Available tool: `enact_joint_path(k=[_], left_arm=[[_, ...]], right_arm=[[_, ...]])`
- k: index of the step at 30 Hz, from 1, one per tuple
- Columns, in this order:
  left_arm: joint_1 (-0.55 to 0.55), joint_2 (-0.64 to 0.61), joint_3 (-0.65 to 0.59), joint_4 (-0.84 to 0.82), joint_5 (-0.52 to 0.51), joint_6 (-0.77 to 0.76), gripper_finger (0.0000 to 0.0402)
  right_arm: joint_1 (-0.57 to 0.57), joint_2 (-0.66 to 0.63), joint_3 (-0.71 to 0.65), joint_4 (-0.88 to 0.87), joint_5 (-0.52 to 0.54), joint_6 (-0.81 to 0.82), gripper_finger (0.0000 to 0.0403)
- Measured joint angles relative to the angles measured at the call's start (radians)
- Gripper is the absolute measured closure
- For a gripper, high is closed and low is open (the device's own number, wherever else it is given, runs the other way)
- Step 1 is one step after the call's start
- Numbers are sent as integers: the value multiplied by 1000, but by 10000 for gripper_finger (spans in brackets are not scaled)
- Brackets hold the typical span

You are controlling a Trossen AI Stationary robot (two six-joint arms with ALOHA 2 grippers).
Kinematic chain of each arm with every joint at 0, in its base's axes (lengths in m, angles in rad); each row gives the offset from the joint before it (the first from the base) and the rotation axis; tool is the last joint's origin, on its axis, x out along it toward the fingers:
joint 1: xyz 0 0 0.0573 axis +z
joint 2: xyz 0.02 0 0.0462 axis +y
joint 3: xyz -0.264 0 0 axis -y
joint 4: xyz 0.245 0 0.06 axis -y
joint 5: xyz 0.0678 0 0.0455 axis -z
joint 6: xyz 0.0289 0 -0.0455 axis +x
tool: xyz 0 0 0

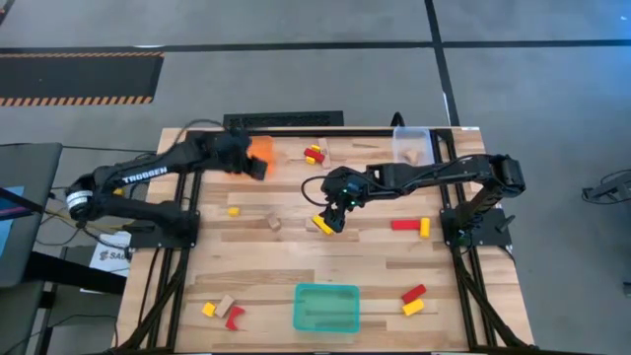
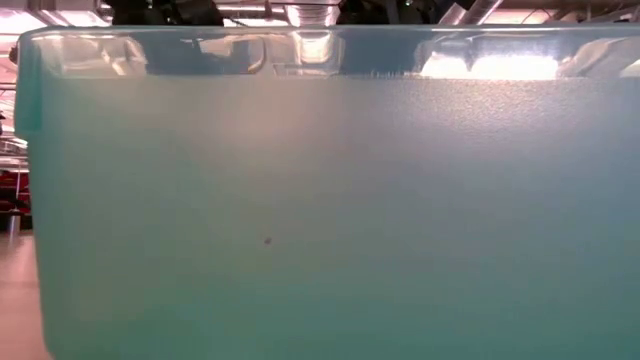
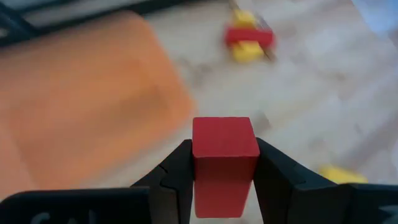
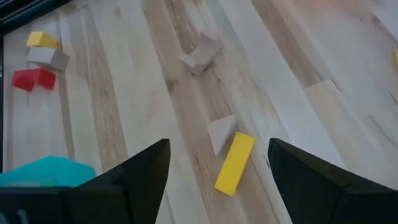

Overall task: Sort & place blocks by color
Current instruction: Put the red block into the orange bin

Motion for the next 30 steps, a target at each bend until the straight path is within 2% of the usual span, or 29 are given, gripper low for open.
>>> enact_joint_path(k=[4,7,11,19,24,30], left_arm=[[181,9,0,43,33,93,301],[305,51,0,64,98,132,301],[402,150,0,90,178,210,301],[422,356,35,87,193,389,301],[416,449,84,60,133,433,301],[415,512,129,42,110,446,301]], right_arm=[[-1,0,0,0,0,2,108],[-1,0,0,3,2,2,108],[-2,1,0,6,1,11,108],[-2,1,0,10,2,26,108],[-2,1,0,9,2,35,108],[-2,2,0,8,32,51,108]])
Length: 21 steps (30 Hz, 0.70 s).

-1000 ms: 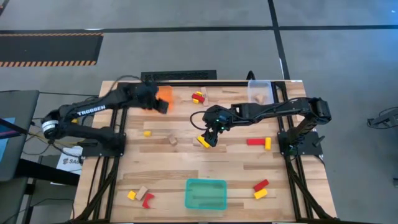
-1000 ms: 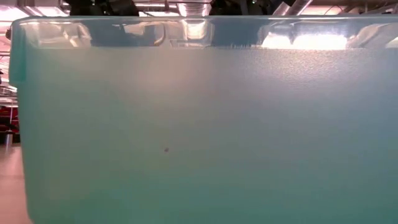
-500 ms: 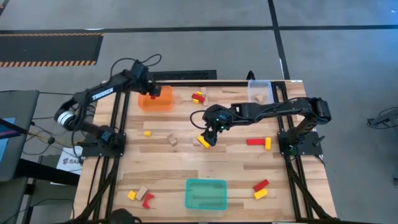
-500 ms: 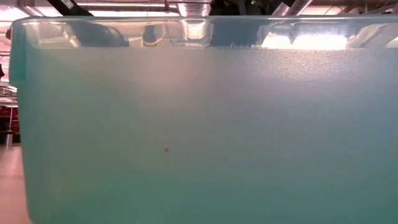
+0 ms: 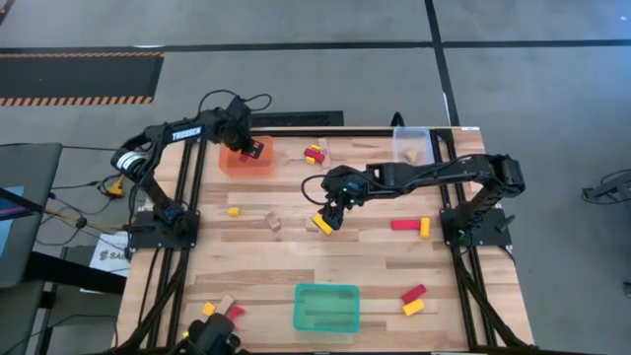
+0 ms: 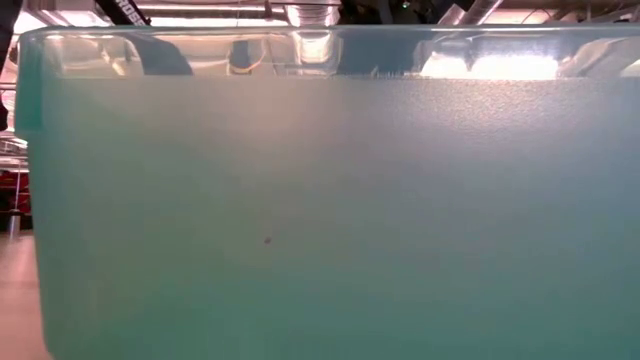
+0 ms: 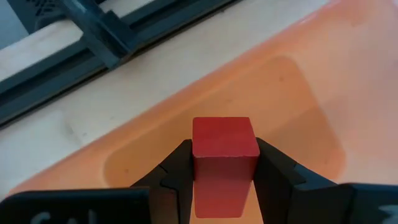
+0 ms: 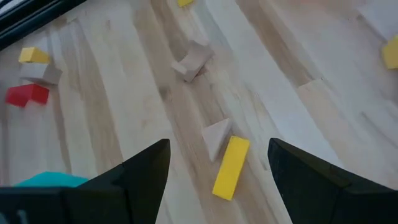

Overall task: Sort & place blocks by color
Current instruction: Put the red block into the orange bin, then put the yellow block into the blue bin

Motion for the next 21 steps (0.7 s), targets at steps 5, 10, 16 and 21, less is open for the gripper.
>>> enact_joint_path(k=[5,10,16,21], left_arm=[[0,5,6,-1,-11,-5,296],[0,5,6,-4,0,-6,236],[0,5,11,-42,25,1,161],[0,4,86,-155,59,31,121]], right_arm=[[0,0,0,0,14,0,108],[0,0,0,0,17,-5,108],[0,0,0,0,17,-8,108],[0,0,0,0,17,-8,108]])
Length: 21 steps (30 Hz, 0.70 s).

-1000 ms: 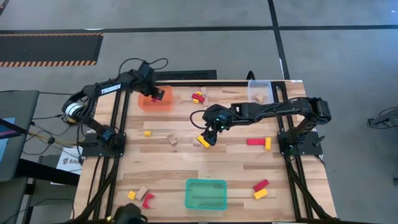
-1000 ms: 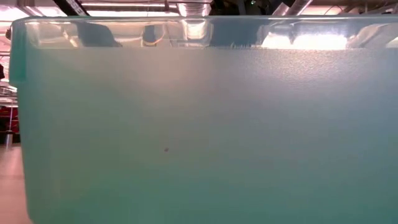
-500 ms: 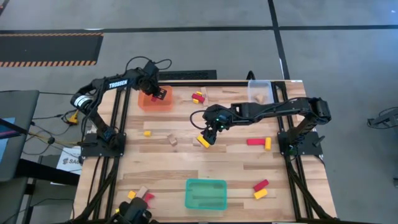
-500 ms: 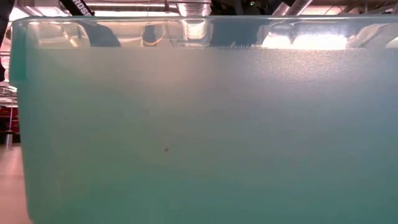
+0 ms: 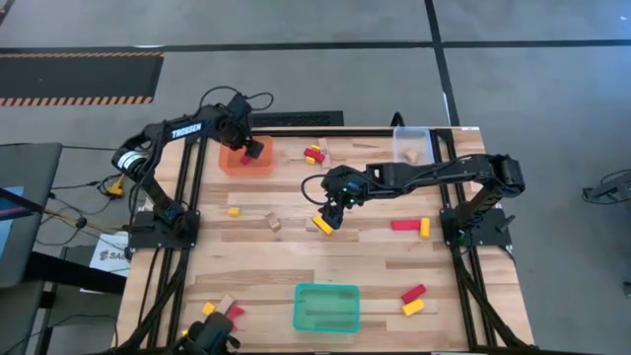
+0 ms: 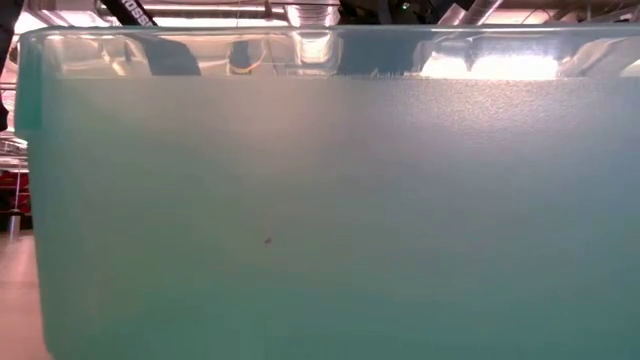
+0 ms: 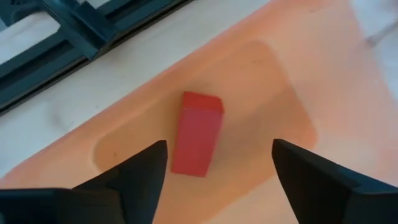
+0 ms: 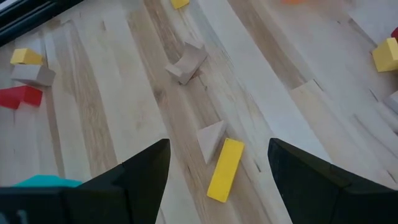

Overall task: Sort & place blocks by color
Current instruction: Put the yellow block into the blue bin

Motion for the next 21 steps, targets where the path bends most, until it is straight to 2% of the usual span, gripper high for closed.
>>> enact_joint_path(k=[4,9,16,19,21], left_arm=[[-6,-25,69,-98,23,29,108],[-38,-184,54,-140,28,40,107],[-122,-552,-101,-4,50,-46,107],[-171,-701,-208,123,141,-76,107],[-207,-784,-285,211,241,-101,107]], right_arm=[[0,0,0,-6,-1,0,108],[-12,-14,2,-54,-2,0,108],[-19,-70,24,-259,-2,35,108],[-4,-89,24,-347,-5,76,108],[15,-103,23,-448,-29,114,108]])
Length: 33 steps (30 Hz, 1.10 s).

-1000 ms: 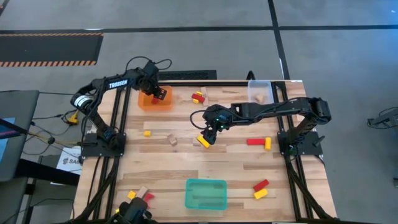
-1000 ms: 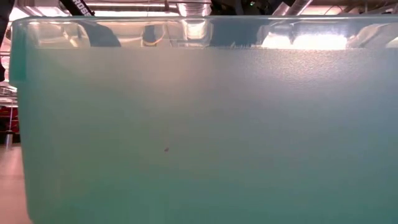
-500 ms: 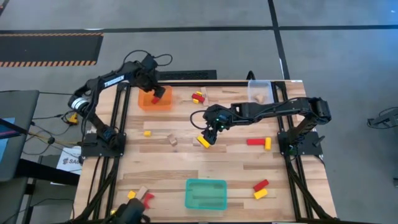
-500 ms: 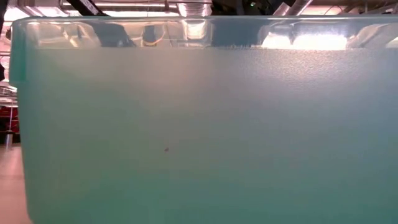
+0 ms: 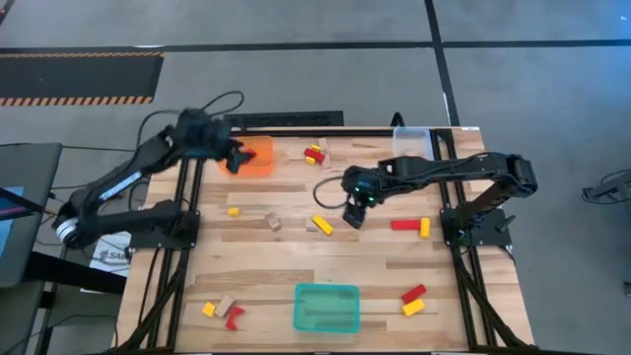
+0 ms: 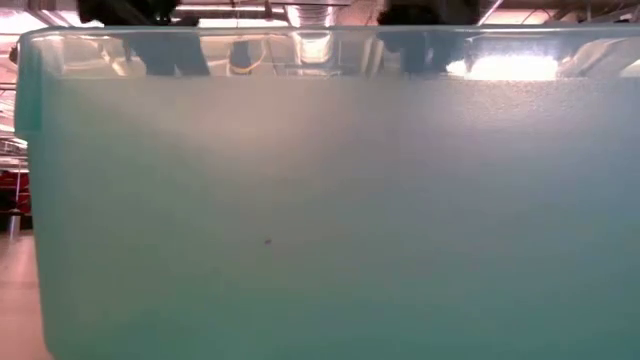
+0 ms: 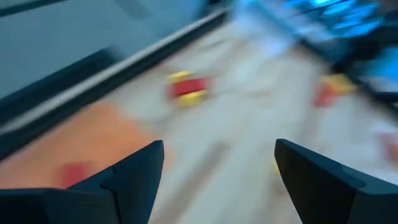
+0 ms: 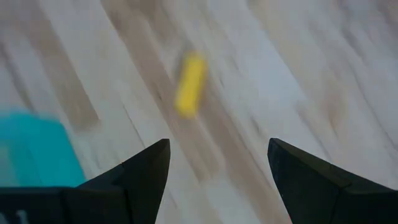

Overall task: Sort & place blocks by color
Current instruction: Put the yellow block into the blue bin

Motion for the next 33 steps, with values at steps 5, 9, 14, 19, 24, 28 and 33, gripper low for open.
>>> enact_joint_path(k=[5,9,14,19,24,28,33], left_arm=[[-77,-146,-194,202,204,-109,107],[-125,-191,-294,327,197,-190,107],[-146,-192,-314,382,192,-202,107],[-146,-192,-314,426,196,-186,107],[-146,-192,-314,431,197,-163,107],[-146,-192,-314,429,207,-142,107],[-146,-192,-314,428,207,-126,107]], right_arm=[[96,-7,-11,-186,-148,110,108],[219,-7,-51,-201,-199,184,108],[427,10,-89,-173,-210,147,108],[601,6,-106,-134,-206,132,108],[756,7,-147,5,-152,122,108],[846,7,-204,162,-111,-7,108],[897,46,-229,156,-62,-13,108]])
